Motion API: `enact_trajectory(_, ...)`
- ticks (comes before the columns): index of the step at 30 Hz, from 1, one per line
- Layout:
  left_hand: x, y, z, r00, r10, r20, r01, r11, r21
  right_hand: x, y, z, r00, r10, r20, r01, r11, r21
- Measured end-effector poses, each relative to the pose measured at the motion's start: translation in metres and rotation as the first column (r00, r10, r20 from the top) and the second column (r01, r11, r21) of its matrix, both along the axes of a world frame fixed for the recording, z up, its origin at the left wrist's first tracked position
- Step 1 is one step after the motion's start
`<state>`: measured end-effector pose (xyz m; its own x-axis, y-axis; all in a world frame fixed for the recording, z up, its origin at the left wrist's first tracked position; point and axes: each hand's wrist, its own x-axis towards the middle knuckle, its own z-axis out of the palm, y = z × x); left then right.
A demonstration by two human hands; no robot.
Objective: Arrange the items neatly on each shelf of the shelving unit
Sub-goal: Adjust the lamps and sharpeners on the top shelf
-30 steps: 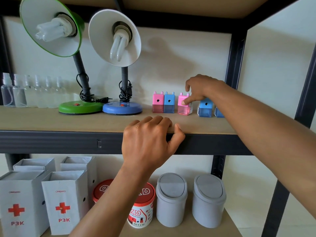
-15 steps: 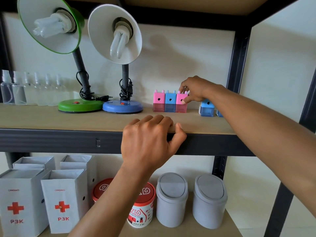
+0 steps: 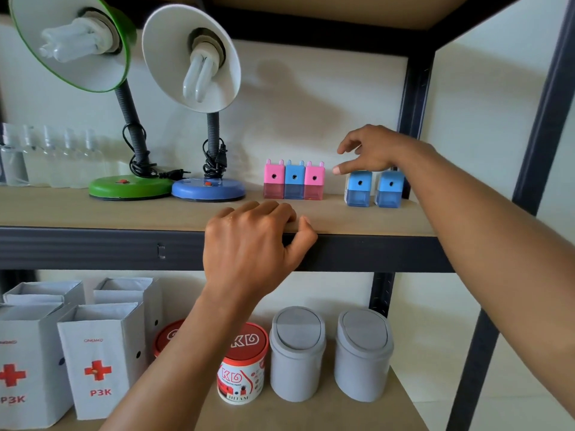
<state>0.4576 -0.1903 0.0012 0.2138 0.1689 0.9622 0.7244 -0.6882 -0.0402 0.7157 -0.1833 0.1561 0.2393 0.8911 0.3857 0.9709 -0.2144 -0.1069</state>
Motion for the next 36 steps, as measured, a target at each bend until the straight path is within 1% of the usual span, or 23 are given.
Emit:
enact_trajectory(2,0.001,-0.004,0.004,1.000,0.007,0.001,-0.007,1.000,-0.016,0.010,-0.018,0.000,1.000,-0.024,0.004,0.024,0.999,-0.026)
enact_trajectory(5,0.010,-0.012,0.010,1.000,0.007,-0.007,-0.008,0.998,-0.062,0.018,-0.026,-0.007,0.996,-0.069,0.051,0.074,0.992,-0.100)
enact_trajectory(9,0.032,-0.023,0.012,0.998,0.016,-0.055,-0.022,0.995,-0.102,0.020,-0.015,-0.015,0.991,-0.073,0.112,0.076,0.997,-0.024)
enact_trajectory(18,0.038,-0.015,0.003,1.000,-0.013,0.015,0.014,0.999,-0.037,0.014,0.028,-0.025,0.986,-0.005,0.169,0.001,1.000,0.022)
enact_trajectory(31,0.040,-0.012,0.001,1.000,-0.008,0.025,0.009,1.000,-0.010,0.016,0.044,-0.033,0.987,0.016,0.159,-0.026,0.998,0.064)
enact_trajectory(36,0.039,-0.014,0.002,1.000,0.001,0.017,0.000,0.999,-0.032,0.012,0.039,-0.035,0.991,0.016,0.133,-0.023,0.998,0.052)
